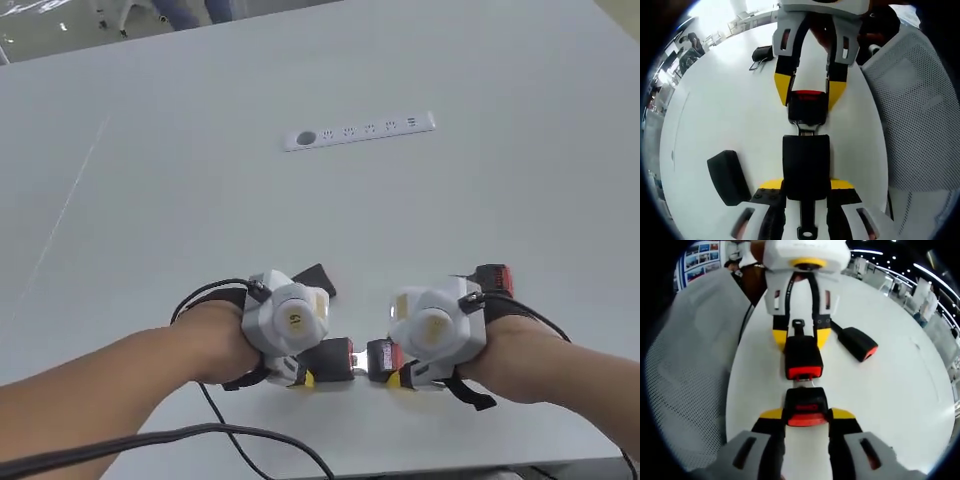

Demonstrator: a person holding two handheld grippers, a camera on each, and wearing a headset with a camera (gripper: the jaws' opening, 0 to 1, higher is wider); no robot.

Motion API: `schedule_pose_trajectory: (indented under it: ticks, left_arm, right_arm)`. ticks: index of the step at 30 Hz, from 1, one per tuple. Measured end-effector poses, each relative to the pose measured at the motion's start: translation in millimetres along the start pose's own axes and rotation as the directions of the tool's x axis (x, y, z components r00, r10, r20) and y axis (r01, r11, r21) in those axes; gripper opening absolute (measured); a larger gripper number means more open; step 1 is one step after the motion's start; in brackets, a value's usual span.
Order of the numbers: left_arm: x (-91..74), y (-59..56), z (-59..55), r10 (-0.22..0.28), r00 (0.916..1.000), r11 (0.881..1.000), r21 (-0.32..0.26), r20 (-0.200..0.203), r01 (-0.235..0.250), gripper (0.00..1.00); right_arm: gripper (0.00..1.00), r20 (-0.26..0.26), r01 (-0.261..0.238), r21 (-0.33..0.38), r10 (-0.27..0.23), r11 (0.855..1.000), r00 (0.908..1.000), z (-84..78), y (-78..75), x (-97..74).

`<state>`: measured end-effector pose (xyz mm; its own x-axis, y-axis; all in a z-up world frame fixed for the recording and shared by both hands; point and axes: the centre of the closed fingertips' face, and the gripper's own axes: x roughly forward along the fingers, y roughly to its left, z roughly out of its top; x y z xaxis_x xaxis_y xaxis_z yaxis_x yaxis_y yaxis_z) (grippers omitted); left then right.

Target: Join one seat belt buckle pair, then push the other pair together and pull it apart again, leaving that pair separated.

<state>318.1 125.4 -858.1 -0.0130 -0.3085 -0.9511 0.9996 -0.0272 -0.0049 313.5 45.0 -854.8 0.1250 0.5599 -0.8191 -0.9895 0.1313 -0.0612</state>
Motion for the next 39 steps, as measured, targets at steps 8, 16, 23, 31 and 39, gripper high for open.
schedule_pose_trajectory:
  ticks: [8,16,23,31,39]
  left_arm:
    - [-0.2,-0.4,-0.3,0.001,1.0000,1.000,0.012,-0.006,-0.001,0.31]
    - [0.4,-0.7,-0.8,0.007,1.0000,1.000,0.005,0.002,-0.007,0.32]
    - [-1.0,-0.5,-2.1,0.018,0.9995,0.999,-0.035,0.028,-0.017,0.31]
    - [0.0,-0.2,-2.6,0.018,0.9996,0.999,-0.046,0.024,-0.017,0.31]
    - [0.4,0.2,-1.4,0.009,0.9999,0.999,-0.038,0.009,-0.008,0.33]
  right_arm:
    - [0.30,0.011,-0.005,0.001,0.005,1.000,0.9999,9.5,3.7,5.8]
    - [0.31,0.026,-0.009,0.000,0.009,1.000,0.9996,10.0,4.3,6.2]
    - [0.31,0.045,-0.027,-0.012,0.028,1.000,0.9986,7.1,0.8,3.1]
    - [0.32,0.039,-0.027,-0.020,0.028,0.999,0.9988,6.6,-0.3,3.6]
    - [0.33,0.039,-0.041,-0.021,0.042,0.999,0.9984,6.7,-0.6,3.6]
